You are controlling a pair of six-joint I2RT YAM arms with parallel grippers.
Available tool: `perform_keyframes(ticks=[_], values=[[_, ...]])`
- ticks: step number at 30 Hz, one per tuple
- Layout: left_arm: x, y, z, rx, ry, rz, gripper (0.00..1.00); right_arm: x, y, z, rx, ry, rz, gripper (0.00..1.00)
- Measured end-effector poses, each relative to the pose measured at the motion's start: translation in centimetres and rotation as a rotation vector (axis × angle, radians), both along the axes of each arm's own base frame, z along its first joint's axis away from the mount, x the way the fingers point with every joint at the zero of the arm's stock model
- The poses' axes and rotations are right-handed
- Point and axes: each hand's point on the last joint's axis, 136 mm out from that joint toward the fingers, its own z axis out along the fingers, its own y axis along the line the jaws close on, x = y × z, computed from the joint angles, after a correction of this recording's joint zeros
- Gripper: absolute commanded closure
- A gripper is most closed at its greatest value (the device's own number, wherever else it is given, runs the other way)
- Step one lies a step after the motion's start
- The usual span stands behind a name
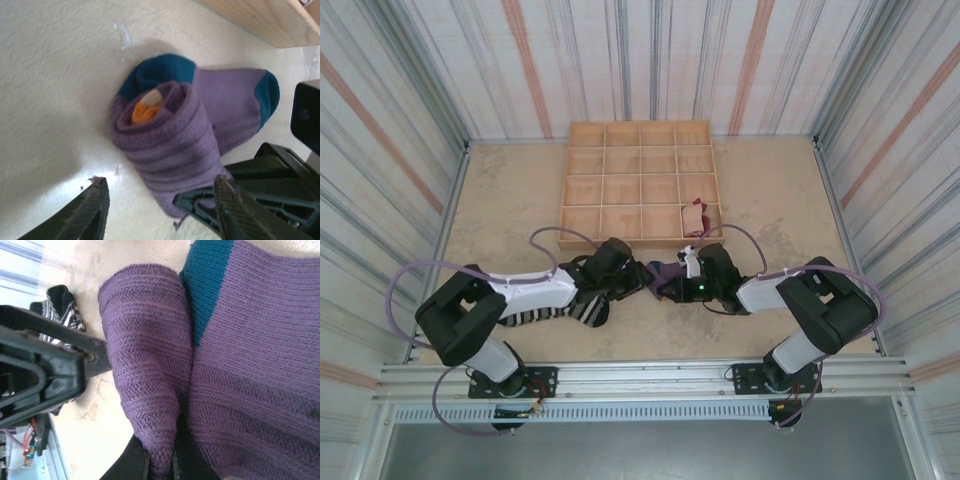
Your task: Roll the socks
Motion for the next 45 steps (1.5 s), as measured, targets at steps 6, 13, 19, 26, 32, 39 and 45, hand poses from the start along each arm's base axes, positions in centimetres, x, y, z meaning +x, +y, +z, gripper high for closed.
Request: perform_keyframes(ticks=[6, 13, 19, 26, 32, 39, 45], values=[[0.9, -0.9, -1.3, 0.013, 0.006, 0.003, 0.5, 0.1, -0.2, 0.0, 0.034, 0.037, -0.009, 1.0], [1.2, -1.7, -2.3, 0.009, 0.023, 0.01, 0.62, 0.1, -0.3, 0.1, 0.049, 0.054, -0.016, 1.0], [1.6, -2.0, -2.4, 0.001, 0.038, 0.036, 0.86, 0.2, -0.4, 0.1, 0.053, 0.059, -0.016, 0.85], [1.5, -1.7, -2.3, 0.045, 0.067, 0.039, 1.0, -0.3, -1.5, 0.7, -0.014, 0.045, -0.044, 0.58], [1.2, -0.8, -2.3, 0.098, 0.1, 0.039, 1.0, -2.0, -2.2, 3.5, -0.145, -0.13, -0.044, 0.39], [0.4, -0.2, -2.4, 0.125, 0.133, 0.032, 1.0, -3.8, -2.2, 4.7, -0.325, -0.355, 0.007, 0.31], [-0.1, 0.1, -2.2, 0.133, 0.155, 0.028, 1.0, -5.3, -0.3, 5.0, -0.511, -0.595, 0.116, 0.31]])
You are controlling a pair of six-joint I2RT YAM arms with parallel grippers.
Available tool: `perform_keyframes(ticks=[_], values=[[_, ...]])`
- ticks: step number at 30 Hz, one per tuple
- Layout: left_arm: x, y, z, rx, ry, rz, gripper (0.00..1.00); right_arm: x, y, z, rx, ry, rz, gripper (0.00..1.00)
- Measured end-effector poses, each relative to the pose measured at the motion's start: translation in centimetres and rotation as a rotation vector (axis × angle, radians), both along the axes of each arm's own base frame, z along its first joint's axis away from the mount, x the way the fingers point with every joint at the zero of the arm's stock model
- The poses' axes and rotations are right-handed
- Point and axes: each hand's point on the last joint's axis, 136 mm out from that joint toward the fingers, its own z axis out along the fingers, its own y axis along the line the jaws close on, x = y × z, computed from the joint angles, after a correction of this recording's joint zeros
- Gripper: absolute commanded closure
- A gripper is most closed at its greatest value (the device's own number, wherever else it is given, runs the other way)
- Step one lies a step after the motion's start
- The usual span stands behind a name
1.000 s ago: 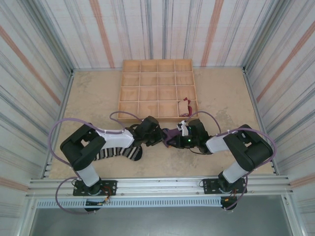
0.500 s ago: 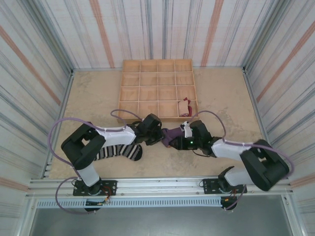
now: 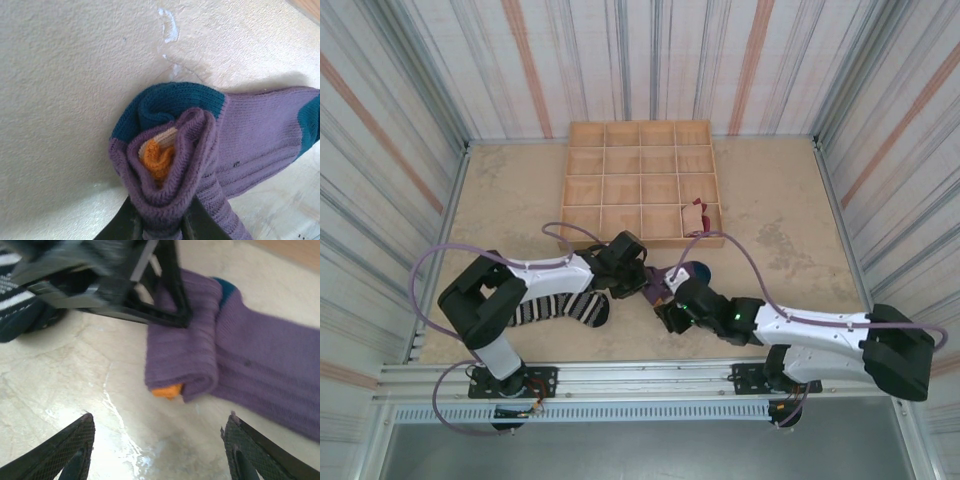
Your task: Roll the socks
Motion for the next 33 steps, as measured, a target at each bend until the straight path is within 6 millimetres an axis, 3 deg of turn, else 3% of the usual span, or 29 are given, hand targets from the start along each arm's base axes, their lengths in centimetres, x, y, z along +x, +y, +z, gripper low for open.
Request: perform_keyframes(ticks=[7, 15, 18, 25, 29, 33], values=[[-0.8, 0.3, 0.0, -0.009, 0.024, -0.005, 1.0, 0.0, 2.7, -0.4, -0.171, -0.202, 0.072, 0.3], [-1.7, 0.5, 0.0, -0.028, 0.046, -0.015, 1.0, 1.5, 3.1, -3.5, -0.33, -0.288, 0.049, 0.34], [-1.6, 0.8, -0.2, -0.035, 0.053, -0.007, 1.0, 2.2, 3.3, -3.8, -0.348, -0.318, 0.017, 0.37], [-1.2, 1.1, -0.3, -0.05, 0.056, 0.017, 1.0, 3.3, 4.2, -4.0, -0.337, -0.352, -0.05, 0.74], [-0.6, 1.5, -0.4, -0.06, 0.044, 0.033, 0.83, 3.5, 4.7, -4.2, -0.31, -0.342, -0.073, 1.0], [-0.8, 2.4, -0.5, -0.073, 0.045, 0.047, 0.53, 3.5, 5.1, -4.3, -0.265, -0.323, -0.075, 1.0]])
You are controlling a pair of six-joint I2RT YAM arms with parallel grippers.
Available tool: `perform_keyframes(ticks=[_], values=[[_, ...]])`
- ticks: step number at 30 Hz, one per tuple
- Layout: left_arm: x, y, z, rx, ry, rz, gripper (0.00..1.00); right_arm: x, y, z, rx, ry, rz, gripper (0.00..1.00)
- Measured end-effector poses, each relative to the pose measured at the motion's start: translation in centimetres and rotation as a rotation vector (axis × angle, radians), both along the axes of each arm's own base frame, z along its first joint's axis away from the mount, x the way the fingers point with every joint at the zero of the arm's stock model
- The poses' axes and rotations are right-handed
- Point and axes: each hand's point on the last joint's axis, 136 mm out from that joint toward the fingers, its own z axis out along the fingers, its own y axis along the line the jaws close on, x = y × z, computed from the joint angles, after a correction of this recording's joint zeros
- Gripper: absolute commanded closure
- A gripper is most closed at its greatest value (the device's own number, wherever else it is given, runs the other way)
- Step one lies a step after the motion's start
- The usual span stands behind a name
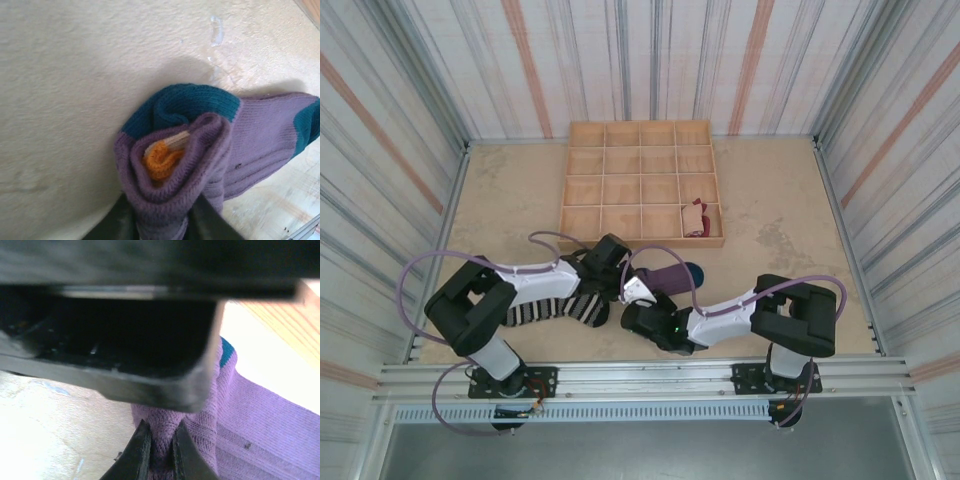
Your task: Roll the socks
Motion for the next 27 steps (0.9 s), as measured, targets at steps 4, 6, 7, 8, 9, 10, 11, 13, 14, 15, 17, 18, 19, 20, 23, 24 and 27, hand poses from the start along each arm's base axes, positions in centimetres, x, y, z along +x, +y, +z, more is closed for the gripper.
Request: perform_keyframes(ticks=[4, 6, 7, 8, 9, 10, 11, 13, 14, 15, 17, 18, 19, 20, 23, 24, 27], values=[[0.1, 0.9, 0.7, -0.018, 0.002, 0.007, 0.33, -0.3, 0.2, 0.2, 0.074, 0.027, 0.02, 1.0], [-0.1, 1.0, 1.2, -0.027, 0.009, -0.011, 0.3, -0.5, -0.1, -0.1, 0.09, 0.047, 0.029, 1.0], [-0.2, 1.1, 1.6, -0.029, 0.007, -0.02, 0.29, -0.5, -0.2, -0.1, 0.104, 0.054, 0.032, 1.0], [-0.3, 1.3, 1.7, -0.024, 0.005, -0.023, 0.29, -0.5, -0.2, 0.0, 0.122, 0.064, 0.038, 1.0], [-0.4, 1.5, 1.9, -0.021, 0.005, -0.025, 0.29, -0.7, 0.0, 0.2, 0.147, 0.085, 0.058, 1.0], [-0.4, 1.7, 2.1, -0.016, 0.005, -0.028, 0.29, -0.9, 0.1, 0.2, 0.167, 0.104, 0.073, 1.0], [-0.5, 1.9, 2.2, -0.016, 0.005, -0.031, 0.29, -1.0, 0.0, 0.1, 0.18, 0.123, 0.081, 1.0], [-0.7, 1.9, 3.3, -0.035, -0.008, -0.045, 0.29, -0.6, -0.7, 0.0, 0.224, 0.161, 0.073, 1.0], [-0.7, 1.9, 3.8, -0.045, -0.018, -0.049, 0.29, -0.4, -1.0, 0.0, 0.252, 0.182, 0.069, 1.0], [-0.7, 1.9, 4.4, -0.059, -0.029, -0.053, 0.29, -0.2, -1.5, 0.0, 0.282, 0.206, 0.065, 1.0], [-0.6, 1.9, 5.2, -0.076, -0.047, -0.059, 0.29, 0.2, -2.3, 0.1, 0.339, 0.252, 0.057, 1.0], [-0.5, 1.9, 5.3, -0.079, -0.051, -0.057, 0.3, 0.4, -2.7, 0.1, 0.37, 0.28, 0.055, 1.0], [-0.5, 1.9, 5.4, -0.08, -0.052, -0.056, 0.3, 0.6, -2.9, 0.1, 0.396, 0.307, 0.052, 1.0], [-0.5, 2.0, 5.4, -0.079, -0.051, -0.056, 0.3, 0.7, -3.0, 0.1, 0.42, 0.334, 0.053, 1.0], [-0.6, 1.9, 5.4, -0.083, -0.047, -0.059, 0.32, 1.1, -3.3, 0.1, 0.5, 0.431, 0.058, 1.0], [-0.6, 1.9, 5.4, -0.083, -0.046, -0.059, 0.32, 1.1, -3.3, 0.1, 0.523, 0.462, 0.057, 1.0], [-0.6, 1.9, 5.3, -0.084, -0.043, -0.06, 0.33, 1.3, -3.6, 0.2, 0.582, 0.544, 0.058, 1.0]])
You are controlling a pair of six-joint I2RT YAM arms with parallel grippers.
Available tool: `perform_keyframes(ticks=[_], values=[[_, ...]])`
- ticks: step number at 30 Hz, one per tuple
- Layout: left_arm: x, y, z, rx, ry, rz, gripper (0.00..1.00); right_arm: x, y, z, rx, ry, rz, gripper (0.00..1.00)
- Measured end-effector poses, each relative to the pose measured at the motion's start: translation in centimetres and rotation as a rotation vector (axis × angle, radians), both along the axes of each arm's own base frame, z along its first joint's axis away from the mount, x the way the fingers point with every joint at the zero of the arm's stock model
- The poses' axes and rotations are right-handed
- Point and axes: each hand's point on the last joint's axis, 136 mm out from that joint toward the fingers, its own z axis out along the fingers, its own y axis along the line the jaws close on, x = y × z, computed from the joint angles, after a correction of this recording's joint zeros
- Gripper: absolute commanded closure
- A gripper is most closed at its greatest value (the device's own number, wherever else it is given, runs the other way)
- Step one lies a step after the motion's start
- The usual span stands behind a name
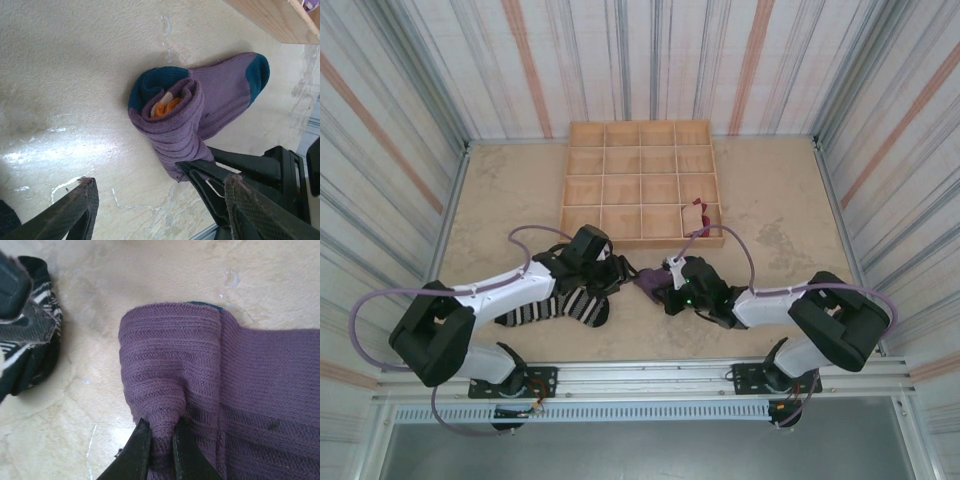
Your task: Roll the socks
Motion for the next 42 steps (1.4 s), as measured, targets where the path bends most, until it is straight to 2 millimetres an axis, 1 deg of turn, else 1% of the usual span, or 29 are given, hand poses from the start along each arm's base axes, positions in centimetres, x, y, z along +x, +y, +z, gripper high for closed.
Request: perform_keyframes(ticks=[3, 7, 10, 16, 20, 25, 27, 30, 32, 34, 39, 42], values=[[0.0, -0.1, -0.1, -0.004, 0.003, -0.003, 0.34, 0.4, -0.7, 0.0, 0.067, 0.1, -0.01, 1.0], [0.0, -0.4, -0.4, -0.003, 0.006, -0.009, 0.38, 1.0, -2.0, -0.1, 0.16, 0.231, -0.06, 1.0], [-0.2, -0.9, -0.7, -0.003, 0.006, -0.022, 0.42, 0.9, -2.7, -0.4, 0.233, 0.324, -0.093, 1.0], [-0.7, -2.7, -1.7, 0.003, 0.005, -0.064, 0.44, 0.9, -3.0, -0.7, 0.348, 0.447, -0.153, 1.0], [-0.6, -4.3, -1.8, 0.0, -0.029, -0.083, 0.45, 0.8, -3.5, -0.8, 0.412, 0.508, -0.194, 1.0], [0.0, -6.3, -1.7, -0.011, -0.078, -0.098, 0.45, 0.8, -3.9, -0.9, 0.45, 0.551, -0.226, 1.0], [0.3, -6.8, -2.0, -0.006, -0.085, -0.099, 0.46, 0.8, -3.8, -0.9, 0.458, 0.559, -0.227, 1.0], [0.6, -7.4, -3.1, 0.005, -0.081, -0.1, 0.48, 0.9, -3.8, -0.9, 0.467, 0.566, -0.23, 1.0], [0.9, -7.6, -4.0, 0.018, -0.069, -0.094, 0.52, 0.9, -3.8, -0.9, 0.471, 0.572, -0.233, 1.0], [1.0, -7.8, -4.5, 0.023, -0.06, -0.089, 0.53, 0.9, -3.8, -0.9, 0.472, 0.572, -0.232, 1.0], [1.3, -8.0, -4.6, 0.029, -0.06, -0.064, 0.55, 0.9, -3.8, -0.9, 0.474, 0.57, -0.23, 1.0], [1.5, -7.9, -4.7, 0.036, -0.061, -0.05, 0.6, 0.9, -3.8, -0.8, 0.475, 0.57, -0.229, 1.0]])
